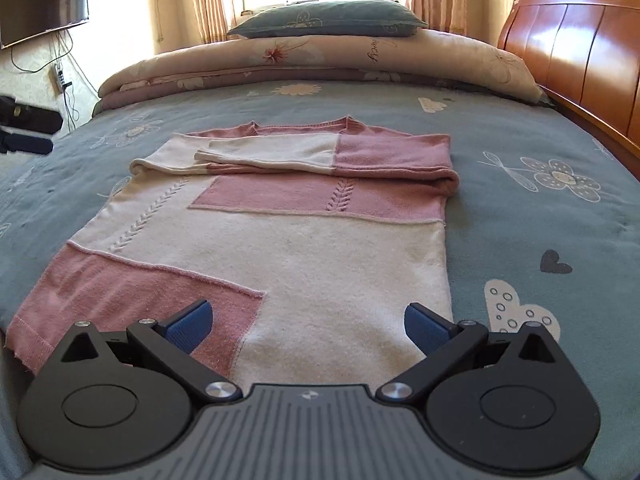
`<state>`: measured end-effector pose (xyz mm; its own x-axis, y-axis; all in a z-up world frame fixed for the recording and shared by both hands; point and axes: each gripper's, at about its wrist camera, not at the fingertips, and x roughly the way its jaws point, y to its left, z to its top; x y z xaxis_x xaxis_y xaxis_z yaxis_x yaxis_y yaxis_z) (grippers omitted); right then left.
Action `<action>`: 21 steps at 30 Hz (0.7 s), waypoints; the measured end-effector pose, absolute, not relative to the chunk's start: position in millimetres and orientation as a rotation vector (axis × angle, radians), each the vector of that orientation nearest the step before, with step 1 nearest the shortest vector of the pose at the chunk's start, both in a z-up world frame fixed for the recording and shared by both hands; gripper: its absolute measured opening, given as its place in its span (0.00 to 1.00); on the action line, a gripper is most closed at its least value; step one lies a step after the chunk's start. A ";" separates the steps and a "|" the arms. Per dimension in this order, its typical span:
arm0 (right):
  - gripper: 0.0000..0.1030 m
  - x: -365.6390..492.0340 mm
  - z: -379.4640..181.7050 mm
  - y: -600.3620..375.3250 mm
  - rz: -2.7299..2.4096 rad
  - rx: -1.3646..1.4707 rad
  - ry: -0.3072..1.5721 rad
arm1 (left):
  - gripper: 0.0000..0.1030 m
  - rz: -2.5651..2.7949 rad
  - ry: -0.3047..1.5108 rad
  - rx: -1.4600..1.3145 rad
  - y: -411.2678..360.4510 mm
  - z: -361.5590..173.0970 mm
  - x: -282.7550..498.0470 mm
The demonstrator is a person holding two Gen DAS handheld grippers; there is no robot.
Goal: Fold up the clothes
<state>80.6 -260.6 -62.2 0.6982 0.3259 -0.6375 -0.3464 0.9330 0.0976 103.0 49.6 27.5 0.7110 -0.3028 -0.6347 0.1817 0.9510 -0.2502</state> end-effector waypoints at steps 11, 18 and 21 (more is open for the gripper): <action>1.00 94.0 -84.9 -241.4 0.376 -0.020 0.806 | 0.99 -0.239 0.904 -0.157 6.3 -82.0 94.8; 1.00 85.7 -102.0 -238.5 0.345 -0.028 0.817 | 0.99 -0.257 0.892 -0.105 4.2 -83.3 78.3; 1.00 85.0 -102.3 -236.7 0.331 -0.027 0.822 | 0.99 -0.259 0.898 -0.104 4.1 -83.5 73.9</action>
